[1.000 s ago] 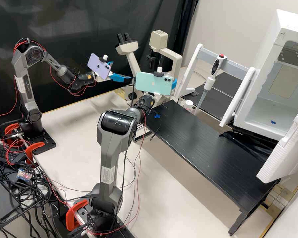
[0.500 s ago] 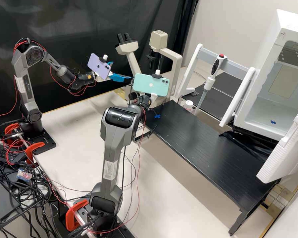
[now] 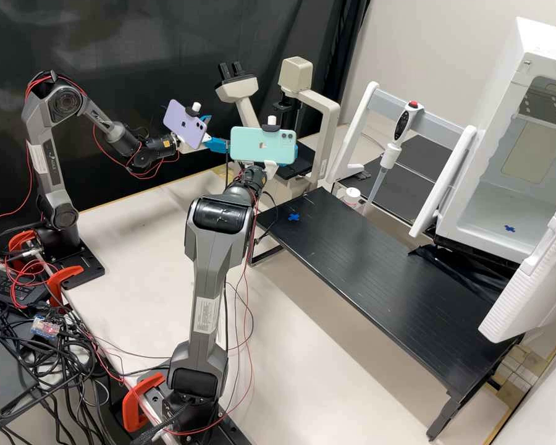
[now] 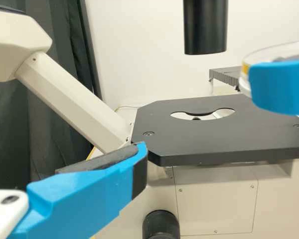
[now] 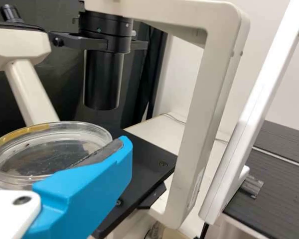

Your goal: Move the petri dish to the microscope

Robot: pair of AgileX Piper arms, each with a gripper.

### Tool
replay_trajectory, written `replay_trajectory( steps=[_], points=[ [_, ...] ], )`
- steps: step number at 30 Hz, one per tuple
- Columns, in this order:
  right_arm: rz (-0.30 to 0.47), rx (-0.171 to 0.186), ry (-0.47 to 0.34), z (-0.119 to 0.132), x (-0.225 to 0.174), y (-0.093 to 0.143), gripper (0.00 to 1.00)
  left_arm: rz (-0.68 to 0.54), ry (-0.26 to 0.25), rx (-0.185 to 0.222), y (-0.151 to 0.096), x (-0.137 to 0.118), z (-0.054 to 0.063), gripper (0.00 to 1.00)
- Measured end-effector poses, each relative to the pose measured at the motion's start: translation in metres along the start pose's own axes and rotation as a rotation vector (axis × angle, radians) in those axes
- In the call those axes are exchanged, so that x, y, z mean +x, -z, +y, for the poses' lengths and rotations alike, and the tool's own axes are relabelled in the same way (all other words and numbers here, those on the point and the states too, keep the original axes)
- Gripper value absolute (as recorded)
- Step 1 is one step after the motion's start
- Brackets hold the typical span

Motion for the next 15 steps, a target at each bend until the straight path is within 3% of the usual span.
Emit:
replay_trajectory(
  steps=[4,15],
  points=[
    [-0.021,-0.015,0.022,-0.005,0.011,0.004,0.0,0.0,0.0,0.0,0.0,0.0,0.0,1.0],
    [-0.101,0.019,0.108,-0.016,0.047,0.005,0.0,0.0,0.0,0.0,0.0,0.0,0.0,1.0]
  ],
)
